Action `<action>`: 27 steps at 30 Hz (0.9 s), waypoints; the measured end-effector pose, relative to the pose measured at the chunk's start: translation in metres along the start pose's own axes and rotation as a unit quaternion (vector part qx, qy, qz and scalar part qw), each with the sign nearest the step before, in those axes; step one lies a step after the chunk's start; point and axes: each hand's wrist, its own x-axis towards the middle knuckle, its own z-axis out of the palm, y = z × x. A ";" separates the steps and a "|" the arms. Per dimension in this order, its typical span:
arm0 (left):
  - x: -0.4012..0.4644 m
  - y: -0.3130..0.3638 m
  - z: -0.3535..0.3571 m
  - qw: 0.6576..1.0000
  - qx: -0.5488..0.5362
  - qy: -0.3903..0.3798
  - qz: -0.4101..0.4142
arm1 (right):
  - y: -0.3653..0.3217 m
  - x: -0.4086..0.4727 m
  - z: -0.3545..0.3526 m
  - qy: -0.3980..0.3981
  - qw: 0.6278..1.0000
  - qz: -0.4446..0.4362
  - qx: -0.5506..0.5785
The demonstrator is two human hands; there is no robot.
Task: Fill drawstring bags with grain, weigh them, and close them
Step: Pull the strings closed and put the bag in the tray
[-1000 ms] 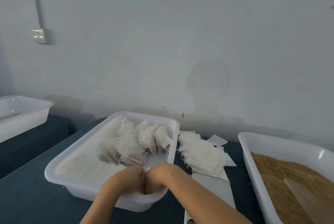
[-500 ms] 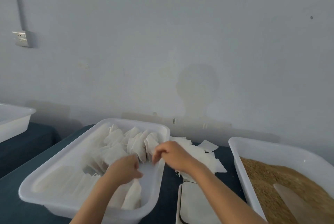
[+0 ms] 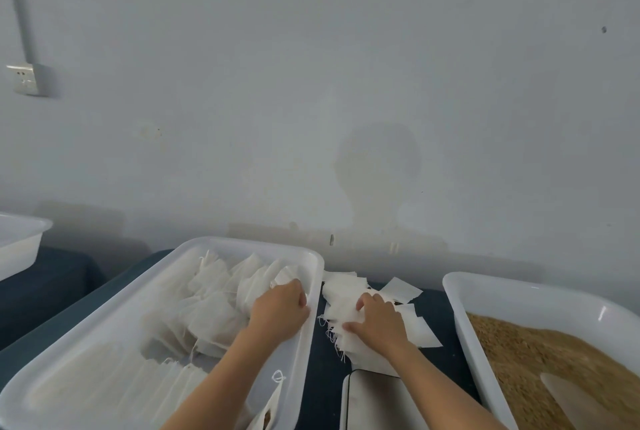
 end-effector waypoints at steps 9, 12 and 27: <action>0.003 -0.006 0.007 0.998 -0.015 0.062 -0.008 | -0.001 -0.002 -0.003 0.076 0.987 -0.066 -0.125; 0.002 -0.002 0.004 0.995 -0.037 0.093 -0.003 | 0.003 -0.004 -0.016 0.140 0.989 -0.043 -0.036; -0.027 0.133 0.011 0.850 -0.503 -0.107 0.114 | 0.081 -0.110 -0.154 -0.041 0.866 -0.022 0.499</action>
